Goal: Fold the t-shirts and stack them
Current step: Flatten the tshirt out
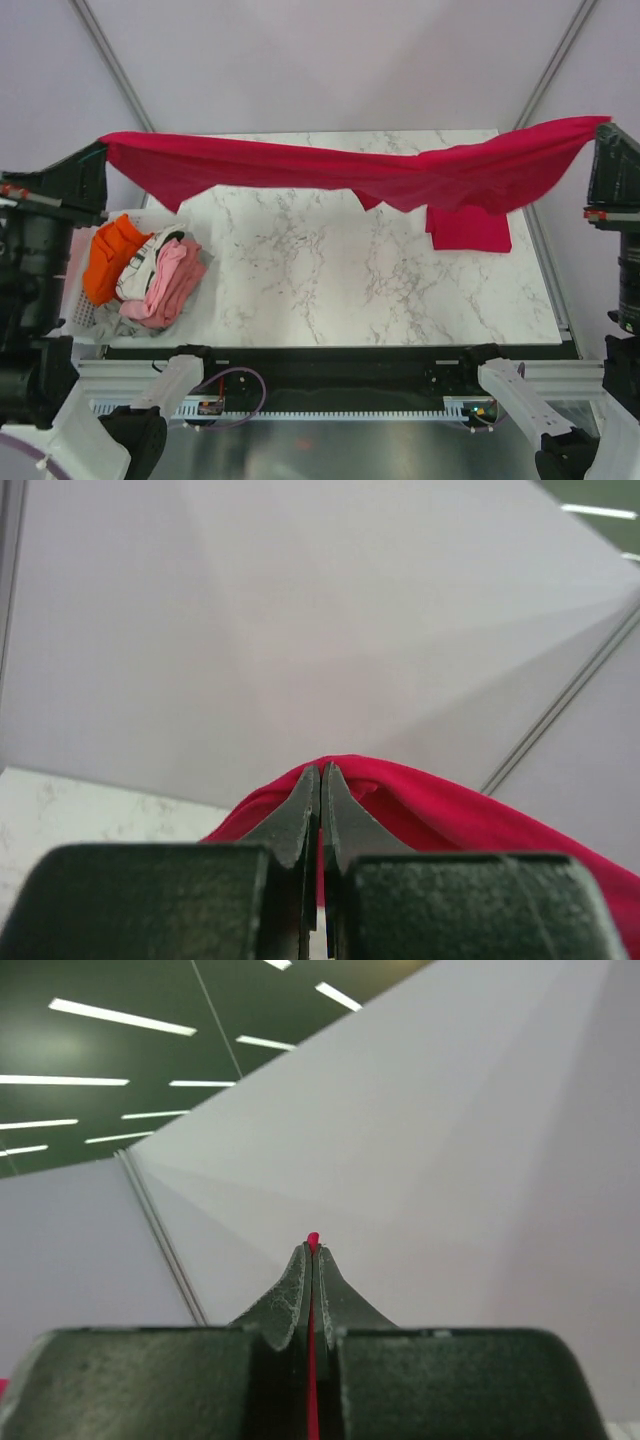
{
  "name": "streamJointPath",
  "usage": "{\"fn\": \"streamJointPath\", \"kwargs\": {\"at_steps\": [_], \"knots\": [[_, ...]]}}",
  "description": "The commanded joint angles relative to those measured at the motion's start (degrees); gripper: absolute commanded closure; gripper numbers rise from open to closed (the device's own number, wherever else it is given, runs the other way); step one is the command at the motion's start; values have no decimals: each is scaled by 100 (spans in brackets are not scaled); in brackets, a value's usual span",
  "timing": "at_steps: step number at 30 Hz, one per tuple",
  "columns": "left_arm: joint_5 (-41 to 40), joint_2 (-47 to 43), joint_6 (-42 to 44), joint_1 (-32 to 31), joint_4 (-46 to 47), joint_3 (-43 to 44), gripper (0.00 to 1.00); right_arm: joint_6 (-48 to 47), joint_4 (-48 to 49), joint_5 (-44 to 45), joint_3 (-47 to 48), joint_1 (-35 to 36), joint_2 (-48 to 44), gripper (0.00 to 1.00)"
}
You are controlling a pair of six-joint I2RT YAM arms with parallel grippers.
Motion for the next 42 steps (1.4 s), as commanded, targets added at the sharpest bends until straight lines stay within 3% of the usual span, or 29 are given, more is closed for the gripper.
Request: {"fn": "streamJointPath", "kwargs": {"at_steps": [1,4,6,13,17,20,23,24,27,30,35,38,42], "knots": [[-126,363,208,31,-361,362,98,-110,-196,-85,451,-15,300,100],[-459,1065,-3,31,-1211,820,98,-93,-363,-23,978,-6,634,100],[-565,1347,-108,40,-1434,682,98,-84,-530,30,1372,-15,984,100],[-170,2130,-416,40,-838,-696,98,-49,-382,13,954,-6,2066,100],[-13,2533,-697,49,-354,-1068,98,197,84,-303,715,-6,2813,100],[129,2998,-899,58,-12,-999,98,355,67,-723,1469,-6,3961,100],[339,3394,-1075,110,304,-499,98,373,-649,-1015,3425,-6,4990,100],[427,3518,-1119,276,419,-323,98,391,-828,-1094,4684,-15,5716,100],[919,4097,-1233,435,718,764,98,732,-691,-1540,5802,-242,6514,100],[1333,4634,-1409,523,1007,1320,98,1199,241,-1902,4834,-533,6305,100],[1571,5100,-1410,585,1290,1428,98,1182,339,-2237,4443,-744,6400,100],[1571,5101,-1304,585,1377,972,98,1278,662,-2421,3970,-1060,6156,100],[1483,4943,-1164,585,1597,-21,98,1156,1068,-2562,2416,-1113,5514,100]]}}
